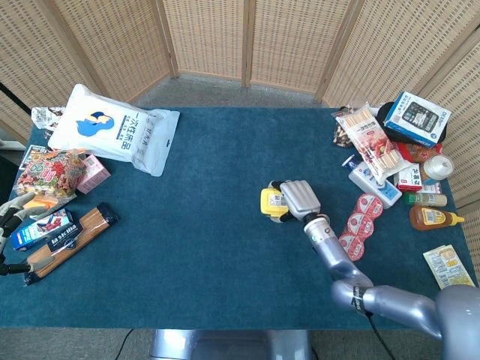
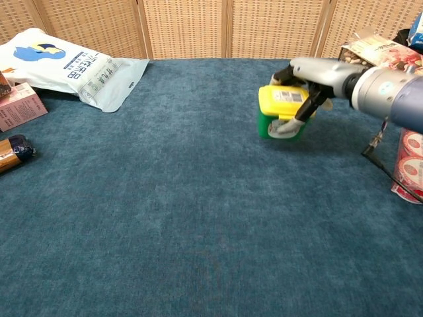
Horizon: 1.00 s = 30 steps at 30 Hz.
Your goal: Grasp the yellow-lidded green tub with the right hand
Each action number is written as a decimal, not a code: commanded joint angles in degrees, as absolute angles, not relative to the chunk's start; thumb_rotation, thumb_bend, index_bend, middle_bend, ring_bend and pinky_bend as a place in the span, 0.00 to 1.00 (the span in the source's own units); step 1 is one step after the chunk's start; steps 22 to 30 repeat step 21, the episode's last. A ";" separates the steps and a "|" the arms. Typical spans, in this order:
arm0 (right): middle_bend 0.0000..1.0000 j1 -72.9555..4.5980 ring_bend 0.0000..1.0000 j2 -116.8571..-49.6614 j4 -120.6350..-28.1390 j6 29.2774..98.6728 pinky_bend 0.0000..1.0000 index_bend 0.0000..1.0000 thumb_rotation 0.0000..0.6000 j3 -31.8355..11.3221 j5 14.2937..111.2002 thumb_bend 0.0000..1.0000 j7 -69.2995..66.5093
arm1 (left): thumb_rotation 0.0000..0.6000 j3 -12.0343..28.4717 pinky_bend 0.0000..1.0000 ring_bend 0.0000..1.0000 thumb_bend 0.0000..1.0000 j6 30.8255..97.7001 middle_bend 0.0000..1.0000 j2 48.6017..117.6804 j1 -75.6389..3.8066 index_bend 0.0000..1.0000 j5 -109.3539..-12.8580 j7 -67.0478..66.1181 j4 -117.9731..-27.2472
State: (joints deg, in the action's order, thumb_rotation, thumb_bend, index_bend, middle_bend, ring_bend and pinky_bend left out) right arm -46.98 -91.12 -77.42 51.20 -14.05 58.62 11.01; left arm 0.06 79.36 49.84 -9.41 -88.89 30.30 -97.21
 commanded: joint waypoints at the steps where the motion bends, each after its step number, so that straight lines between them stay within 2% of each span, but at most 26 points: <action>1: 0.67 -45.69 0.75 -82.62 -90.23 55.81 0.85 0.51 1.00 -17.00 59.24 0.28 14.56 | 1.00 0.01 0.00 0.00 0.00 79.05 0.00 49.81 -9.60 0.23 -89.16 31.25 -96.68; 7: 0.67 -46.71 0.75 -71.16 -106.74 60.04 0.85 0.51 1.00 -23.02 53.42 0.27 23.57 | 1.00 -0.14 0.00 0.00 0.00 78.65 0.00 49.73 -9.92 0.23 -89.78 33.36 -95.44; 13: 0.67 -49.51 0.76 -64.13 -115.94 63.87 0.85 0.50 1.00 -27.76 45.38 0.26 31.06 | 1.00 -0.55 0.00 0.00 0.00 79.17 0.00 49.71 -9.92 0.23 -91.17 34.59 -94.96; 19: 0.67 -51.08 0.76 -61.79 -119.43 65.84 0.85 0.50 1.00 -28.21 41.34 0.26 33.22 | 1.00 -0.84 0.00 0.00 0.00 79.53 0.00 49.60 -9.72 0.23 -91.53 34.23 -95.17; 30: 0.67 -51.28 0.76 -61.67 -119.46 66.02 0.85 0.50 1.00 -27.80 40.93 0.26 32.90 | 1.00 -0.90 0.00 0.00 0.00 79.69 0.00 49.57 -9.64 0.23 -91.58 33.96 -95.34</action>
